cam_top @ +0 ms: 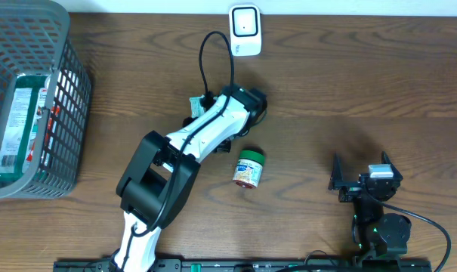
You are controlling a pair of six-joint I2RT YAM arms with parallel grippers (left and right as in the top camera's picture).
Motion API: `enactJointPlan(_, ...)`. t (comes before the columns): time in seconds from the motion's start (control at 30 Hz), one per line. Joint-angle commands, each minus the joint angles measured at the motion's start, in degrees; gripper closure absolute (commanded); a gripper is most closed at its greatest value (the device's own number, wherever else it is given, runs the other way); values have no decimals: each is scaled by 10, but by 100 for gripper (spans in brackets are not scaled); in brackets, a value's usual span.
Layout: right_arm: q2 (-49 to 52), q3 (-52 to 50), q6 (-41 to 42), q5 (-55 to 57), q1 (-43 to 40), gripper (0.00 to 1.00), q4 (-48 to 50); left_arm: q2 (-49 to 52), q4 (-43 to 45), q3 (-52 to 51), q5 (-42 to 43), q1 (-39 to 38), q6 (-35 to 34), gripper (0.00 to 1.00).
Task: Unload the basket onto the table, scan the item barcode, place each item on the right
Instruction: 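Carry the orange packet out and set it below the wipes pack, then return the left gripper into the basket toward the red Nescafe stick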
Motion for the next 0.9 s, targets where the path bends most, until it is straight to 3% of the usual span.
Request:
enactJointPlan(0.0, 0, 0, -6, -3, 2, 1, -2, -50, -2, 33, -5, 16, 21, 23)
enactJointPlan(0.13, 0, -1, -6, -3, 2, 1, -2, -106, -8, 56, 9, 54, 66, 27)
enactJointPlan(0.37, 0, 0, -6, -3, 2, 1, -2, -222, 12, 90, 175, 209, 212, 29)
enactJointPlan(0.7, 0, 0, -6, -3, 2, 1, -2, -348, 83, 188, 201, 475, 240, 29)
enactJointPlan(0.87, 0, 0, -6, -3, 2, 1, -2, -343, 108, 187, 201, 581, 252, 28)
